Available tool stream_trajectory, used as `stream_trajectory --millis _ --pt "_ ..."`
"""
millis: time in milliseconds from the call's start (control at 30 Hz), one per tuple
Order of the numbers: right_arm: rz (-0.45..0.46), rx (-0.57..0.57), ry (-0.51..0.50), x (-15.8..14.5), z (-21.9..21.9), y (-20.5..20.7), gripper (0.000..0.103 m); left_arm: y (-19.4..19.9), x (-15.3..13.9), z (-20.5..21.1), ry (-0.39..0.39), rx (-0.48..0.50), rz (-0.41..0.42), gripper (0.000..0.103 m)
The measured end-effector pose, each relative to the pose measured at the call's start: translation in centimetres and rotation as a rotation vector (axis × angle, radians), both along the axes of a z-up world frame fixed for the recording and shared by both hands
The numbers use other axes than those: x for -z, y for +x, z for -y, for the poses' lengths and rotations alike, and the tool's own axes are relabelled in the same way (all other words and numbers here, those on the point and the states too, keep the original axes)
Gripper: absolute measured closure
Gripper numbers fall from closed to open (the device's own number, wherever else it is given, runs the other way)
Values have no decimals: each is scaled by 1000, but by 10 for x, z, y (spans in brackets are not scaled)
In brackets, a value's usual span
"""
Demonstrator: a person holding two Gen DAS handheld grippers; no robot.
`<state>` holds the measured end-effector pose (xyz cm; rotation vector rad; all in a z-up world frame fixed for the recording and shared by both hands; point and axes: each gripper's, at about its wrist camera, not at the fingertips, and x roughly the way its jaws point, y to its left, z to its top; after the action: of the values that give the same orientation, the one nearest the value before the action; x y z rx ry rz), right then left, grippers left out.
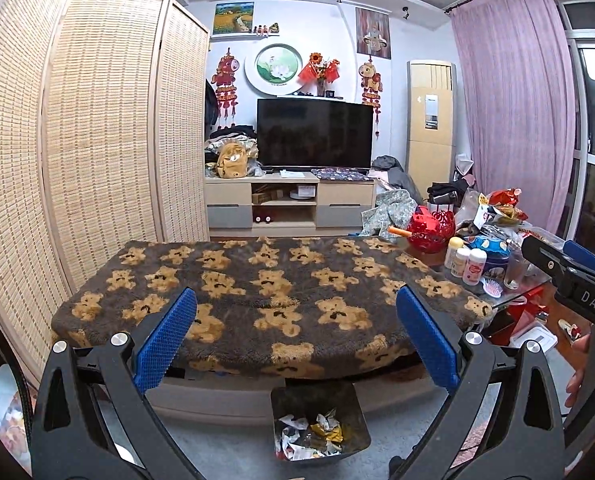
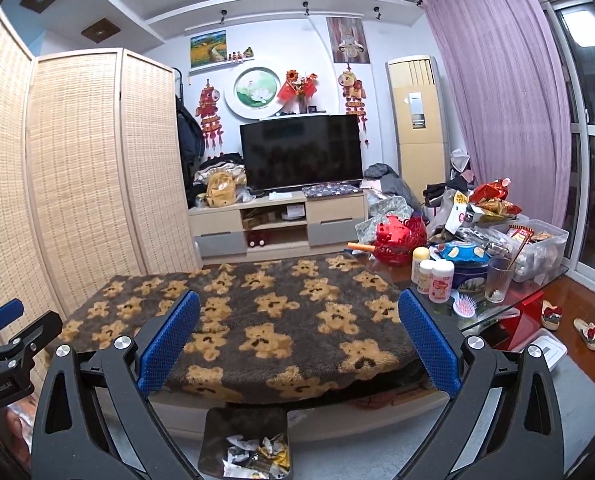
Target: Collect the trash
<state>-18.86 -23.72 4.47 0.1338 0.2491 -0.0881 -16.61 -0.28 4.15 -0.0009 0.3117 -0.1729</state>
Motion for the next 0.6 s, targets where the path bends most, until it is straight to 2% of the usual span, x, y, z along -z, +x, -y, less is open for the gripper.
stream_trajectory --millis 600 --pt "0 -10 9 1 2 -7 3 -12 0 2 16 -9 2 8"
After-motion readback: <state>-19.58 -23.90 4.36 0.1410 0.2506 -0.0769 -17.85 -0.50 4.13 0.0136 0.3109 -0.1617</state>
